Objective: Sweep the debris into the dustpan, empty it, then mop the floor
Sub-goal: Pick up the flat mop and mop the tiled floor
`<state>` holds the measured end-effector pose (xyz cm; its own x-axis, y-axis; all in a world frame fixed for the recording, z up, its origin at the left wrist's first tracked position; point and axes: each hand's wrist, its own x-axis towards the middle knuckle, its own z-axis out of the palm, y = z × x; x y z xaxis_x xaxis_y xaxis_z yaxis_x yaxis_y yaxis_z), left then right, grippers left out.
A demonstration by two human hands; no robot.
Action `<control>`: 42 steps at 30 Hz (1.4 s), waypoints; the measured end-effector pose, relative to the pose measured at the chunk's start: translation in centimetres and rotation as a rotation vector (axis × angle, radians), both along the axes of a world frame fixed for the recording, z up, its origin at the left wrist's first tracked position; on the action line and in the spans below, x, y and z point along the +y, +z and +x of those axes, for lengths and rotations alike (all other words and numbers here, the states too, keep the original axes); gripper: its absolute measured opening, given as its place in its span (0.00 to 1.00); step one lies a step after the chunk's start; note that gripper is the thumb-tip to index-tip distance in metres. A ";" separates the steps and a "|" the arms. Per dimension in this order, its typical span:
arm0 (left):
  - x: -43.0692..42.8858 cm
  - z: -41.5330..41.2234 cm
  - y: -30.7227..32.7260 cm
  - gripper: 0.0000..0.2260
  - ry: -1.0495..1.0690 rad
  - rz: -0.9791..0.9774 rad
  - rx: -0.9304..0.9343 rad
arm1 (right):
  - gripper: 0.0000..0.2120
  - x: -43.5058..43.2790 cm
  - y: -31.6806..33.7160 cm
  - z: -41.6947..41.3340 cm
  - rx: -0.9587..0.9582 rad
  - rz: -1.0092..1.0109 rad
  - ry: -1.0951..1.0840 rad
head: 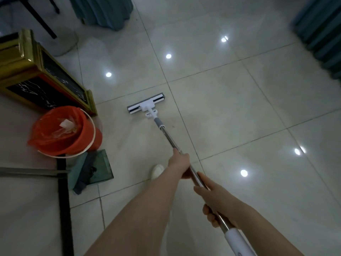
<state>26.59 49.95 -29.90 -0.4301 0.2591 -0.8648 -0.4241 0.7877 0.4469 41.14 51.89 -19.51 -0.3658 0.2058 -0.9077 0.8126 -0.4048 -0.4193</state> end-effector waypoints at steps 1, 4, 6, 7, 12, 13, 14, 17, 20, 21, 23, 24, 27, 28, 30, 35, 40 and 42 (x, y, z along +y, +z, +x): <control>-1.1 2.8 0.4 0.20 -0.013 -0.005 -0.006 | 0.26 -1.3 0.3 2.8 -0.014 0.014 0.017; -3.8 11.3 2.1 0.18 -0.042 -0.025 0.030 | 0.26 -4.3 1.7 10.8 -0.021 0.039 0.043; -5.1 16.5 3.4 0.21 -0.052 -0.038 0.062 | 0.26 -5.7 2.9 15.7 -0.020 0.049 0.028; -5.6 18.9 4.0 0.23 -0.066 -0.042 0.073 | 0.26 -6.4 3.6 18.0 -0.027 0.060 0.023; -8.4 28.0 5.0 0.23 -0.193 -0.050 0.177 | 0.25 -9.9 5.8 26.6 -0.068 0.077 -0.078; -8.8 28.9 5.1 0.24 -0.221 -0.055 0.183 | 0.24 -10.4 6.1 27.3 -0.077 0.076 -0.102; -8.9 29.3 5.0 0.24 -0.251 -0.060 0.188 | 0.24 -10.7 6.3 27.5 -0.079 0.076 -0.127; -8.1 27.4 4.2 0.25 -0.274 -0.069 0.226 | 0.23 -10.1 6.3 25.6 -0.071 0.073 -0.172; -6.4 23.5 3.4 0.26 -0.265 -0.059 0.227 | 0.23 -8.5 5.8 21.5 -0.063 0.072 -0.181; -5.8 21.9 3.2 0.26 -0.266 -0.055 0.233 | 0.22 -7.8 5.6 19.9 -0.057 0.069 -0.206; -4.1 18.0 2.4 0.27 -0.257 -0.044 0.253 | 0.22 -6.3 5.0 16.0 -0.033 0.048 -0.254; -3.1 15.6 1.9 0.27 -0.251 -0.044 0.265 | 0.22 -5.4 4.6 13.7 -0.023 0.030 -0.271; 0.3 7.2 0.3 0.24 -0.238 -0.050 0.297 | 0.22 -2.2 3.5 5.8 -0.001 -0.029 -0.337; 1.6 4.2 -0.1 0.23 -0.239 -0.044 0.307 | 0.22 -0.9 3.1 2.9 0.008 -0.036 -0.341; 4.4 -1.9 -0.8 0.19 -0.245 -0.030 0.332 | 0.22 1.8 2.0 -3.0 0.018 -0.024 -0.329; 11.3 -17.1 -2.5 0.11 -0.233 -0.001 0.392 | 0.23 8.7 -1.6 -17.7 0.050 0.047 -0.263; 16.4 -32.4 -3.7 0.12 -0.109 0.034 0.423 | 0.17 14.2 -4.0 -32.4 0.159 0.070 -0.138; 17.5 -37.5 -3.8 0.11 -0.073 0.060 0.411 | 0.16 15.5 -4.9 -37.6 0.189 0.092 -0.059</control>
